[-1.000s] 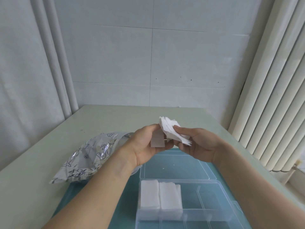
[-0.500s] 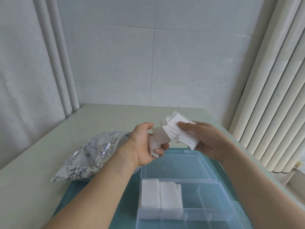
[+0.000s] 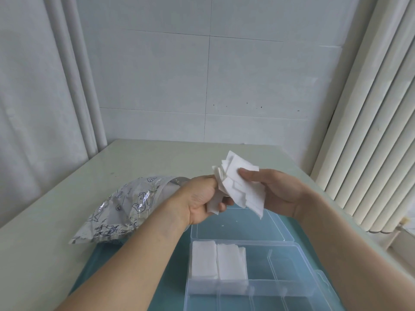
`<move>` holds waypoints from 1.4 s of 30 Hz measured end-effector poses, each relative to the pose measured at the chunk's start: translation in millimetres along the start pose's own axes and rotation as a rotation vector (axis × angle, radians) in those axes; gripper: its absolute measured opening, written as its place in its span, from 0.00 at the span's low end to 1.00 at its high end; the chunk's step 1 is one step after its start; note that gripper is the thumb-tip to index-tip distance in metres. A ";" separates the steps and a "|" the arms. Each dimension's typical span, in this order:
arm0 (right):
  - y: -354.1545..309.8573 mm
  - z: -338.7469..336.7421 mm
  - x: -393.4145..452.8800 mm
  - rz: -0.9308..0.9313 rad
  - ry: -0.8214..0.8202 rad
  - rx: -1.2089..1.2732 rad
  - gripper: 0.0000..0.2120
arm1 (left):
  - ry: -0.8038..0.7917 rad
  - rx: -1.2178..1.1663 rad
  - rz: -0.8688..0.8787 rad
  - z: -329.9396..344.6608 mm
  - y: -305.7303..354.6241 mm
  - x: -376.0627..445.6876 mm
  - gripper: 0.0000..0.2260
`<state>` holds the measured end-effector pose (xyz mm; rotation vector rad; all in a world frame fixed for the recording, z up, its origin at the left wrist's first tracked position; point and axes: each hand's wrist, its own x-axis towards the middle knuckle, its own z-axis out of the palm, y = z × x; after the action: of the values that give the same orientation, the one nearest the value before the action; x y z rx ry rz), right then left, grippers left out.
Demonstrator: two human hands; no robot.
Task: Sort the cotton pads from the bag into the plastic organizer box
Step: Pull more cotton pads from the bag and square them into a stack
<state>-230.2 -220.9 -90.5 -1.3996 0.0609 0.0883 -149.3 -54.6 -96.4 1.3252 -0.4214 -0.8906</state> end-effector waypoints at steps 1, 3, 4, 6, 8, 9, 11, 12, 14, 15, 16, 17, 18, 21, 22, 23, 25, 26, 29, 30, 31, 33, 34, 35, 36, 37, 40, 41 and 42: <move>0.6 -0.7 0.1 -0.001 0.051 0.022 0.23 | 0.009 0.023 0.000 0.6 -0.1 -0.3 0.08; 0.6 -2.7 0.9 -0.006 0.116 0.034 0.24 | -0.001 0.037 -0.014 0.8 0.7 -1.1 0.07; 0.2 -2.5 1.1 -0.003 0.132 0.015 0.24 | -0.021 0.024 -0.023 0.8 1.6 -1.5 0.09; -0.1 -2.6 1.5 0.003 0.142 0.004 0.25 | -0.044 -0.005 -0.034 0.0 1.7 0.1 0.12; -0.5 -3.2 1.0 0.006 0.147 0.008 0.26 | -0.045 -0.011 -0.038 -0.1 1.1 1.5 0.13; -0.5 -3.6 0.5 0.002 0.142 0.008 0.25 | -0.044 -0.018 -0.041 -0.3 0.5 2.3 0.13; -0.8 -4.7 -0.5 -0.002 0.138 -0.002 0.23 | -0.040 -0.044 -0.038 -0.9 0.2 3.1 0.13; -1.3 -4.6 -1.3 0.007 0.147 -0.009 0.23 | -0.032 -0.055 -0.032 -1.1 0.2 3.3 0.12; -2.5 -4.3 -2.6 0.034 0.158 -0.005 0.23 | 0.017 -0.066 -0.020 -1.0 -0.4 3.9 0.10; -2.4 -5.0 -2.9 0.040 0.152 0.002 0.23 | 0.056 -0.070 -0.016 -1.0 -1.2 4.5 0.09; -2.5 -5.7 -3.3 0.041 0.153 0.006 0.24 | 0.094 -0.077 -0.012 -1.3 -2.1 4.9 0.08; -3.4 -6.0 -3.9 0.042 0.168 0.011 0.24 | 0.125 -0.090 -0.011 -2.1 -3.0 5.6 0.07; -4.7 -6.7 -4.7 0.043 0.185 0.021 0.23 | 0.146 -0.111 -0.013 -3.1 -3.6 6.0 0.05; -7.6 -9.6 -6.2 0.037 0.218 0.068 0.17 | 0.163 -0.204 -0.038 -6.6 -3.7 7.5 0.03; -7.7 -9.3 -6.6 0.030 0.215 0.082 0.17 | 0.165 -0.230 -0.052 -7.1 -3.3 7.4 0.03; -6.9 -9.6 -5.6 0.018 0.211 0.109 0.17 | 0.166 -0.241 -0.068 -7.6 -2.9 7.2 0.02; -4.2 -8.4 -3.4 0.003 0.205 0.166 0.19 | 0.154 -0.230 -0.098 -8.4 -3.0 6.4 0.02; -3.0 -6.0 -2.8 0.010 0.209 0.181 0.20 | 0.129 -0.200 -0.107 -8.4 -3.3 5.4 0.03; -0.7 0.3 -3.1 0.071 0.182 0.116 0.14 | 0.028 -0.045 -0.113 -5.2 -4.3 1.5 0.05; 0.2 2.2 -3.6 0.093 0.159 0.080 0.16 | 0.014 -0.005 -0.105 -3.8 -5.0 0.5 0.05; 1.8 2.5 -3.1 0.110 0.142 0.056 0.18 | 0.010 0.025 -0.093 -2.5 -5.7 0.1 0.06; 2.3 2.8 -2.9 0.121 0.162 0.049 0.22 | -0.010 0.044 -0.083 -0.9 -6.2 -0.2 0.07; 2.0 2.4 -3.0 0.117 0.186 0.061 0.20 | -0.027 0.028 -0.088 -0.6 -5.9 0.1 0.07; 1.1 1.7 -3.0 0.106 0.203 0.079 0.17 | -0.046 -0.004 -0.095 -0.6 -5.6 1.0 0.08; -0.5 1.0 -3.9 0.096 0.213 0.092 0.13 | -0.068 -0.048 -0.102 -0.7 -5.2 2.1 0.07; -2.2 -0.3 -4.8 0.091 0.228 0.090 0.10 | -0.085 -0.100 -0.109 -1.1 -4.5 3.1 0.06; -7.1 -1.0 -7.3 0.101 0.278 0.074 0.08 | -0.089 -0.319 -0.183 -5.5 -2.1 6.3 0.11; -7.6 -0.1 -7.5 0.107 0.283 0.082 0.08 | -0.095 -0.406 -0.220 -6.9 -1.5 6.4 0.14; -7.6 1.7 -8.0 0.112 0.273 0.072 0.11 | -0.118 -0.471 -0.246 -7.5 -1.2 5.7 0.16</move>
<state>-237.4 -220.7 -82.0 -1.3285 0.3663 -0.0122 -140.8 -54.0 -100.5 0.9025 -0.1242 -1.1934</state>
